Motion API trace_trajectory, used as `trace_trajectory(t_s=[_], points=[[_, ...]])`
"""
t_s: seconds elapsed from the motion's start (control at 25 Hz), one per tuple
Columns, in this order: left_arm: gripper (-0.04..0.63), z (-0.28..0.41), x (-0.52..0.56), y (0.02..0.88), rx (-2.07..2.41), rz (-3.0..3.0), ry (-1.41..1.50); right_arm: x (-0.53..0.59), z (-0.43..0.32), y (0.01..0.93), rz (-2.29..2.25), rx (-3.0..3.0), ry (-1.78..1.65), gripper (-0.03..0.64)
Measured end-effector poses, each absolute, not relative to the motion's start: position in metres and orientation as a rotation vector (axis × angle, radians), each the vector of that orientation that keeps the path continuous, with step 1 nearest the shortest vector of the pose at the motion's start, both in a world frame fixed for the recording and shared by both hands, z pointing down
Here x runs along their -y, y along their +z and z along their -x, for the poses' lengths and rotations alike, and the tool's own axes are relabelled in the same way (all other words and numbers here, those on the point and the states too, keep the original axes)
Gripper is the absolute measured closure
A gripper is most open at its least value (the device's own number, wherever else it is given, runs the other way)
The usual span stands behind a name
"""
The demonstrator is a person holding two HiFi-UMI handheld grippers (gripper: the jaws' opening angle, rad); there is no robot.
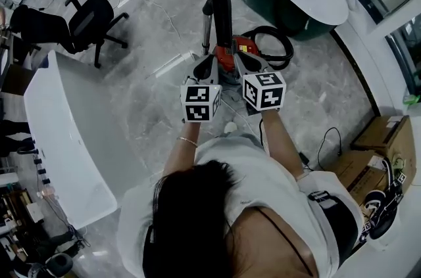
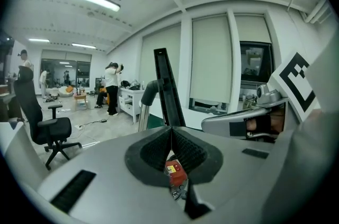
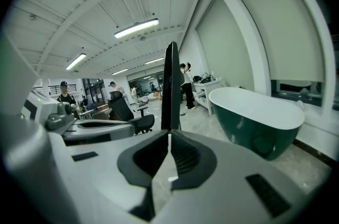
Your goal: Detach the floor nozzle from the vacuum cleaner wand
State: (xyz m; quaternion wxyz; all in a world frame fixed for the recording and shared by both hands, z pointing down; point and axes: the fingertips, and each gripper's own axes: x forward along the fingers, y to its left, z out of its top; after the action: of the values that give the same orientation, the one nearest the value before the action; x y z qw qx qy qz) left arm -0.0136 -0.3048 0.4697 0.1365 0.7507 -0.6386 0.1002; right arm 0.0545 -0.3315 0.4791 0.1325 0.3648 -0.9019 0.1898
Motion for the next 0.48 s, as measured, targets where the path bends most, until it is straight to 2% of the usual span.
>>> trace_trajectory(t_s=[0.48], points=[[0.591, 0.0149, 0.3060, 0.4786, 1.857, -2.120, 0.283, 0.3363, -0.0613, 0.4782, -1.029, 2.649, 0.581, 0.600]])
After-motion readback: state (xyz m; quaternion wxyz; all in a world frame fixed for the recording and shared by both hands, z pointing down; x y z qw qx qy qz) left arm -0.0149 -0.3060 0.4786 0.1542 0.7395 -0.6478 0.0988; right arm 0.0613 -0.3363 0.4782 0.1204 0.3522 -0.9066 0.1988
